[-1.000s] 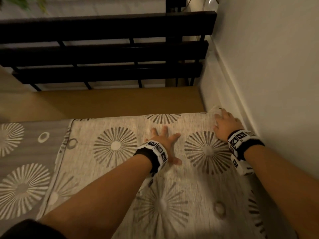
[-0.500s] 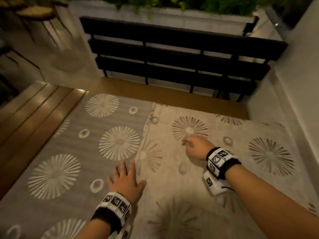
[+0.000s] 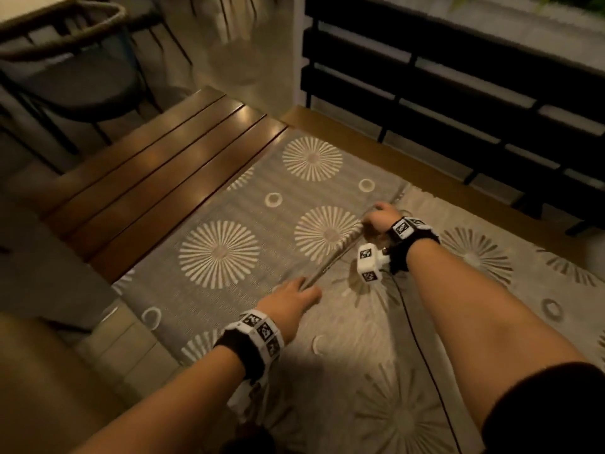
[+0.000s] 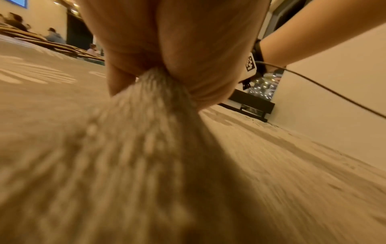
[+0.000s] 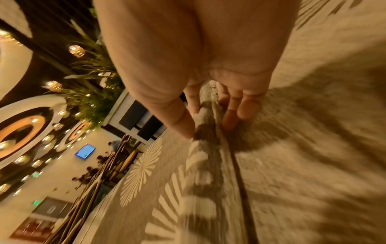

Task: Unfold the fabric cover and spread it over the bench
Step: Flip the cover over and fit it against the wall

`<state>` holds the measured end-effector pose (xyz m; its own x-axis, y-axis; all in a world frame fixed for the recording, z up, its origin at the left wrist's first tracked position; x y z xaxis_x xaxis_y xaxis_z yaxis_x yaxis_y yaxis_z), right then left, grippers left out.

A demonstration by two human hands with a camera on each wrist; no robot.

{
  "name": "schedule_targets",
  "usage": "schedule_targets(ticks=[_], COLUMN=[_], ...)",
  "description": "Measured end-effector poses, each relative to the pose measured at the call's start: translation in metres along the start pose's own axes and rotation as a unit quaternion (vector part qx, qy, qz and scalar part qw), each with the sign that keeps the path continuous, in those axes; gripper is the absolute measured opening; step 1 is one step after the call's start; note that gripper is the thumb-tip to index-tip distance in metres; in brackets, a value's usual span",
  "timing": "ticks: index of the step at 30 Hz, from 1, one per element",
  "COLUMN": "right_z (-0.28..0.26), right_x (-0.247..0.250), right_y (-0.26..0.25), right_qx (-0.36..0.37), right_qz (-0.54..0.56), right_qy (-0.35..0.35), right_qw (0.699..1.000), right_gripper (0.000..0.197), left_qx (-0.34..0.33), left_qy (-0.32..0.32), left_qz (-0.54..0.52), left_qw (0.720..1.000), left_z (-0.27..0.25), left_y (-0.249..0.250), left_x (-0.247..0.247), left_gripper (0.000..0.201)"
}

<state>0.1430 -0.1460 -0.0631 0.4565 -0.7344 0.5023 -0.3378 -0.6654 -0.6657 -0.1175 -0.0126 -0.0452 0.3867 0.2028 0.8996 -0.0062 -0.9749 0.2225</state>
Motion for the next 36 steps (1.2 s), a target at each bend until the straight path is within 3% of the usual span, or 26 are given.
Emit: schedule_targets(ticks=[2, 3, 6, 9, 11, 14, 16, 25, 36], right_z=[-0.007, -0.014, -0.011, 0.004, 0.002, -0.009, -0.015, -0.011, 0.039], right_x=[-0.004, -0.01, -0.01, -0.016, -0.023, -0.038, -0.051, -0.162, -0.294], right_y=[-0.013, -0.022, -0.043, -0.06, -0.076, -0.114, -0.142, -0.267, -0.396], right_qx=[0.006, 0.023, 0.068, 0.117, 0.143, 0.179, 0.19, 0.248, 0.235], right_qz=[-0.074, -0.121, -0.162, -0.092, -0.121, -0.174, -0.197, -0.31, -0.375], right_qy=[-0.021, -0.046, -0.015, 0.018, -0.005, -0.033, -0.037, -0.042, -0.03], right_qw=[0.997, 0.991, 0.984, 0.989, 0.982, 0.968, 0.961, 0.917, 0.896], right_gripper=[0.018, 0.016, 0.029, 0.044, 0.057, 0.068, 0.07, 0.069, 0.061], left_qx=[0.034, 0.056, 0.124, 0.176, 0.211, 0.251, 0.263, 0.297, 0.314], left_qy=[-0.002, -0.009, -0.043, -0.062, -0.038, 0.019, 0.038, 0.003, 0.031], left_qz=[0.024, 0.036, 0.037, 0.016, 0.008, 0.007, 0.005, -0.046, -0.067], left_qw=[0.999, 0.998, 0.991, 0.982, 0.977, 0.968, 0.964, 0.954, 0.946], left_z=[-0.008, -0.015, -0.038, -0.056, -0.056, -0.064, -0.075, -0.12, -0.132], left_y=[-0.026, -0.04, -0.08, -0.114, -0.139, -0.173, -0.197, -0.344, -0.53], left_x=[0.005, 0.006, 0.005, 0.016, 0.027, 0.04, 0.046, 0.054, 0.099], left_gripper=[0.026, 0.022, 0.042, 0.053, 0.045, 0.058, 0.068, 0.086, 0.089])
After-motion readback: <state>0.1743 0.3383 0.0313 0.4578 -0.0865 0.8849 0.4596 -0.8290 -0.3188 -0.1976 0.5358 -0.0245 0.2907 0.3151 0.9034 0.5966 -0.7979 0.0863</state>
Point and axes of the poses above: each hand's wrist, its own z-axis towards the middle knuckle, its own x-axis out of the back of the hand, y = z × x, the point moved 7 cm from there along z, towards the middle knuckle, and after that the axes turned 7 degrees about z, right-handed, at the moved point
